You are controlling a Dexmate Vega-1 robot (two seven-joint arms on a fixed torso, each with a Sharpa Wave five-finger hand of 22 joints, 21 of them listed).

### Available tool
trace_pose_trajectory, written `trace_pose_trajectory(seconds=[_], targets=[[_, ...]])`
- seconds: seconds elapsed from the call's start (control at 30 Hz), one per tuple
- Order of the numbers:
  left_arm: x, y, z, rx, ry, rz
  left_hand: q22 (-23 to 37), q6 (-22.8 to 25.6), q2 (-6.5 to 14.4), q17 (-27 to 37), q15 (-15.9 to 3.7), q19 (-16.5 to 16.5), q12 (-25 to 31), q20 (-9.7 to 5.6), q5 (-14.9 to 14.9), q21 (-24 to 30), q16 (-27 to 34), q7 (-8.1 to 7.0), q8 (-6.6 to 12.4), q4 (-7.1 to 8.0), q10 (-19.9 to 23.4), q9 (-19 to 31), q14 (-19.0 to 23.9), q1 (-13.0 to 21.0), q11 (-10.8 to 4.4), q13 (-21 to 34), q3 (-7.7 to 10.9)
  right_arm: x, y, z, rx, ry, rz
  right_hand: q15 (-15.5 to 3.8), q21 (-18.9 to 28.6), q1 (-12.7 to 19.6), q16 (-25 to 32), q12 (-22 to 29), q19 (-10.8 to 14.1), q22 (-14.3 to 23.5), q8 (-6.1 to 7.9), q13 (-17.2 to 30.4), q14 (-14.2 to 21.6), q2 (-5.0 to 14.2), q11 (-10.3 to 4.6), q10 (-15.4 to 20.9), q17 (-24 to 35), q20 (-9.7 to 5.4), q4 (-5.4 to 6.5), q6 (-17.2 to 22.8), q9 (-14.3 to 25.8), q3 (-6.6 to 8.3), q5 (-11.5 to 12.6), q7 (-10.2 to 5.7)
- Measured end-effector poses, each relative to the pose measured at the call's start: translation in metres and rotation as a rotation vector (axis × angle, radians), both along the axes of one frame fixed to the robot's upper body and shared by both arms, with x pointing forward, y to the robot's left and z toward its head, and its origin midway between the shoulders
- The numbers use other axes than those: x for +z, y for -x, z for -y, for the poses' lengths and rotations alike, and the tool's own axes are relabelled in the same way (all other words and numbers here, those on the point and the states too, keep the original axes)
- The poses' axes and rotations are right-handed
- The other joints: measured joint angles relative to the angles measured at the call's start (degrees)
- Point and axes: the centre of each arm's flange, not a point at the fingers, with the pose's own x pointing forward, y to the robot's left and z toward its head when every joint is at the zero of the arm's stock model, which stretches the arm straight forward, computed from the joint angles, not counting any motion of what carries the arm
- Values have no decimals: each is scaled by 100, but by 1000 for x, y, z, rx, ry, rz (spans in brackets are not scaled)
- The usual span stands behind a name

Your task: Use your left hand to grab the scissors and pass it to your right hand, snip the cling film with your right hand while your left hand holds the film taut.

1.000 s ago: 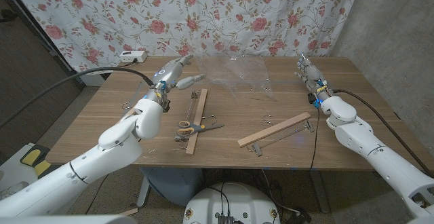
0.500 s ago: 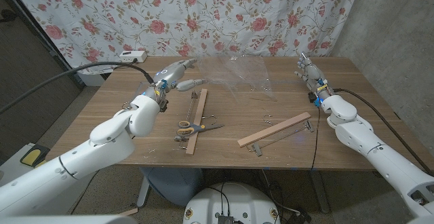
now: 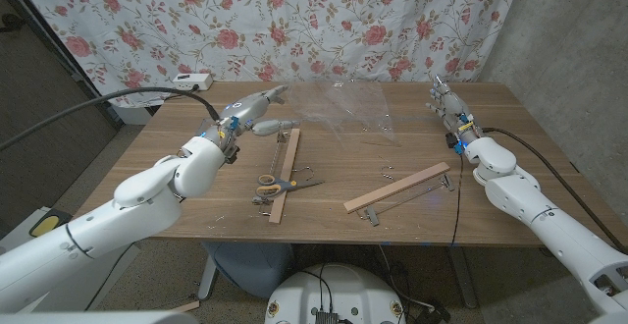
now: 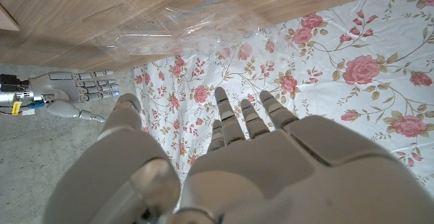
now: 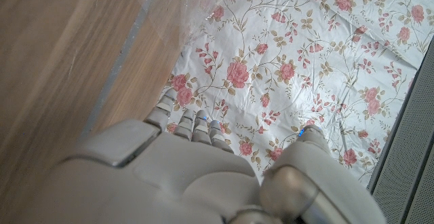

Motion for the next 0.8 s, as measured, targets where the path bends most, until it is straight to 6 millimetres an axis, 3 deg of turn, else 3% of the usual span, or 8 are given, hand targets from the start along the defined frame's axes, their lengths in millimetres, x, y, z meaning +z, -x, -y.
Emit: trace_pose_trajectory(seconds=[0.23, 0.43, 0.57, 0.67, 0.8], targets=[[2, 5, 3, 4, -56, -9, 0, 151, -6, 0, 0, 0, 0, 0, 0, 0, 0, -12, 64, 0, 32, 0, 0, 6, -36, 26, 0, 0, 1, 0, 2, -3, -2, 0, 0, 0, 0, 0, 0, 0, 0, 0, 0, 0, 0, 0, 0, 0, 0, 0, 0, 0, 0, 0], [5, 8, 7, 6, -106, -30, 0, 223, -40, 0, -32, 0, 4, 0, 0, 0, 0, -45, 71, 0, 112, 0, 32, 40, -174, 45, 0, 0, 1, -1, 4, -4, -4, 0, 0, 0, 0, 0, 0, 0, 0, 0, 0, 0, 0, 0, -27, 0, -2, 0, 0, 2, 0, 0], [7, 9, 9, 8, -127, -35, 0, 484, -71, 1, -73, 0, 72, 0, 0, 0, 0, -305, 154, 0, 439, 0, 74, 136, -266, 53, 0, 0, 1, -1, 5, -4, -5, 0, 0, 0, 0, 0, 0, 0, 22, 0, 0, 0, 0, 0, -27, 0, -16, 0, 1, 16, 0, 0], [10, 10, 10, 14, -139, -38, 0, 489, -68, 1, -73, 0, 115, 0, 0, 0, 0, -354, 157, 0, 537, 0, 73, 193, -268, 53, 0, 0, 1, 0, 5, -5, -5, 0, 0, 0, 0, 0, 0, 0, 22, 0, 0, 0, 0, 0, -27, 0, -16, 0, 1, 16, 0, 0], [13, 12, 13, 22, -161, -50, 0, 291, 5, 1, -49, -58, 21, -10, 0, -30, 0, -247, 58, -49, 450, 0, -33, 396, -181, 53, 49, 1, 1, 1, 2, -7, -5, 0, 0, 0, 0, 0, 1, 0, 22, 0, 0, 0, 0, 0, -53, 1, -18, 2, 1, 14, 0, -2]])
